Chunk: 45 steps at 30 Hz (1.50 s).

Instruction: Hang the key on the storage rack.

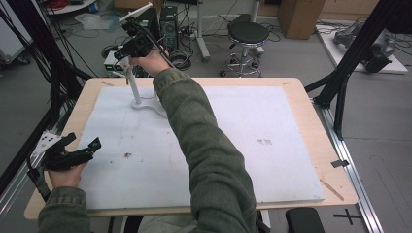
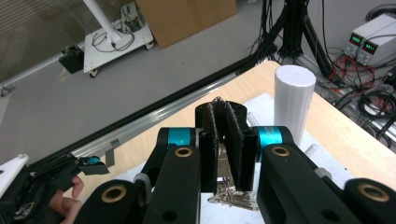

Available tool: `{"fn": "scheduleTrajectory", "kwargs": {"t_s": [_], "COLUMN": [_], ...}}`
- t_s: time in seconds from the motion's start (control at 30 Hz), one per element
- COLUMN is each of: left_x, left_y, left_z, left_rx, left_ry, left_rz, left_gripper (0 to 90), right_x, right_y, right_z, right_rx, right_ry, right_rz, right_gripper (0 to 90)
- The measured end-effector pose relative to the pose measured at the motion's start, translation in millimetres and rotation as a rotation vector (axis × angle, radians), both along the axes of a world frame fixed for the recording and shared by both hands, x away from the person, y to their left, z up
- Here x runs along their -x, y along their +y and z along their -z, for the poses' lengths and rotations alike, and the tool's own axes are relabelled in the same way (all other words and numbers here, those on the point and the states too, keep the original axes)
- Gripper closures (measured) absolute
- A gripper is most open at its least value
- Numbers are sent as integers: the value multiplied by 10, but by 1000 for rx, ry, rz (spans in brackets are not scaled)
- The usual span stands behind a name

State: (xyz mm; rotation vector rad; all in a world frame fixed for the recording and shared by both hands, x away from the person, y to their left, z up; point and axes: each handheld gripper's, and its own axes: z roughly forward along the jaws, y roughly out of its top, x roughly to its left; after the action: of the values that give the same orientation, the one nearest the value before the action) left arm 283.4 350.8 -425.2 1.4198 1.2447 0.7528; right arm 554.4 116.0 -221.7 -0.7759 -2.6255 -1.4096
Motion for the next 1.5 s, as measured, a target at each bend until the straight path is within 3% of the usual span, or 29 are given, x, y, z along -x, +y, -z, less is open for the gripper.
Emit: {"fn": "scheduleTrajectory", "kwargs": {"t_s": [0.23, 0.6, 1.03, 1.3, 1.37, 1.5], "left_x": [14, 38, 42, 44, 43, 38], "left_y": [25, 57, 58, 56, 55, 46], "left_z": [3, 9, 9, 7, 7, 10], "left_rx": [8, 15, 9, 10, 8, 7], "left_ry": [-2, -1, 2, 1, 1, 1], "left_rz": [-5, -18, -14, -16, -16, -16], "left_gripper": [17, 17, 17, 17, 17, 17], "right_x": [-64, -197, -208, -119, -97, -38], "right_y": [77, 74, 68, -2, -36, -104], "right_z": [-8, 68, 108, 94, 85, 76], "right_rx": [22, 11, 4, 37, 42, 76], "right_ry": [11, 25, 37, 17, 7, -21], "right_rz": [-7, 5, 7, 10, 14, 21], "right_gripper": [837, 838, 823, 576, 441, 300]}}
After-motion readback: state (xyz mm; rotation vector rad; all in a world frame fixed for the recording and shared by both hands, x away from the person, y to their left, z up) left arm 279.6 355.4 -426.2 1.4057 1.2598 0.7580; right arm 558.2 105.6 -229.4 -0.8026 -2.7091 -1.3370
